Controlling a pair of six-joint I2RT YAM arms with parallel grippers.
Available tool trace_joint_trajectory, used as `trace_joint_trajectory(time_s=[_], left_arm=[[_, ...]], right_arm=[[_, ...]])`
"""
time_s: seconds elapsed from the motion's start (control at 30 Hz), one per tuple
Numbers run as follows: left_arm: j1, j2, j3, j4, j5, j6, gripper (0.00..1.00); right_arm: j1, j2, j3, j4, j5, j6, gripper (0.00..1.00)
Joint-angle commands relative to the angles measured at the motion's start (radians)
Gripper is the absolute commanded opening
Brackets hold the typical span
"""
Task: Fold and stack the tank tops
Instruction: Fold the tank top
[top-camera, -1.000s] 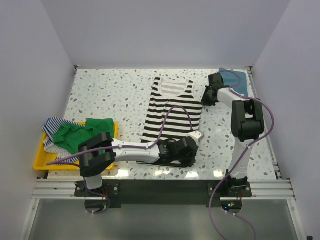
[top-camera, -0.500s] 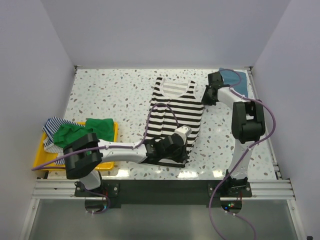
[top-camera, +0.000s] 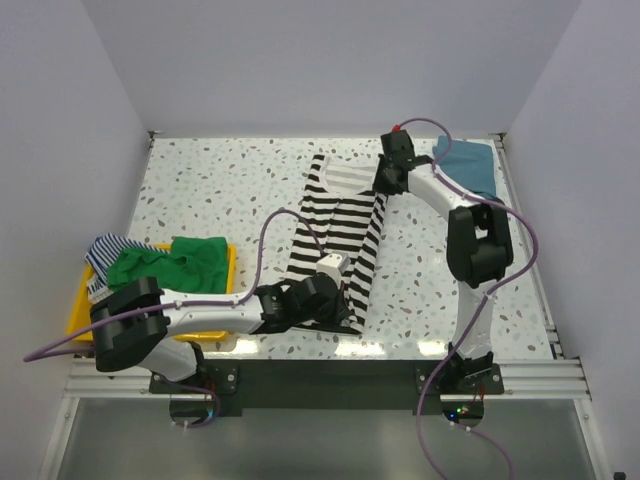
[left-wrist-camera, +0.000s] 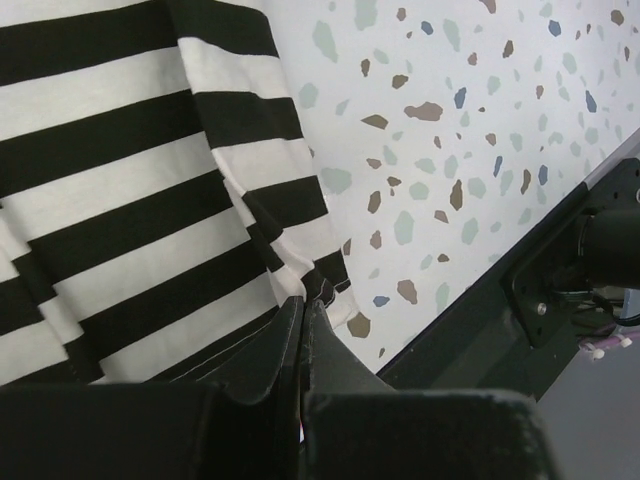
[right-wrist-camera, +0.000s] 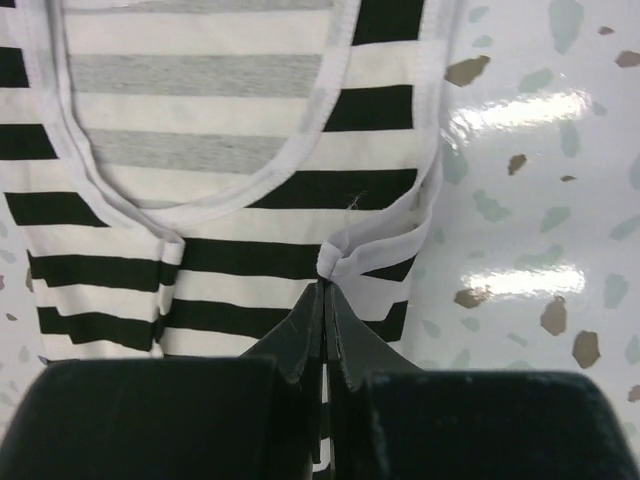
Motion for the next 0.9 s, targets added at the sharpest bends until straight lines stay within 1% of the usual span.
trace_joint_trajectory(time_s=[0.0,0.27,0.3,0.33,0.87], left_arm=[[0.007,-0.062,-0.039,0.013,-0.065,-0.034,0.0],[0.005,-0.13,-0.101,-0.035,-0.106,-0.068,0.0],[0.005,-0.136,-0.111,-0.035,-0.109,-0.071,0.0],[0.007,-0.14,-0.116,-0.07,-0.112,-0.074,0.0],[0.007,-0.202,-0.185,-0.113,-0.125,-0.116,0.0]], right_arm=[[0.027,0.047,0.086,-0.011,0.037,0.032,0.0],[0.093,0.138,0.21,-0.039,0.041,0.05,0.0],[0.098,0.147,0.217,-0.039,0.04,0.05,0.0],[0.103,0.151,0.224,-0.036,0.041,0.05,0.0],[0.168,0.217,0.321,-0.073,0.058,0.058,0.0]])
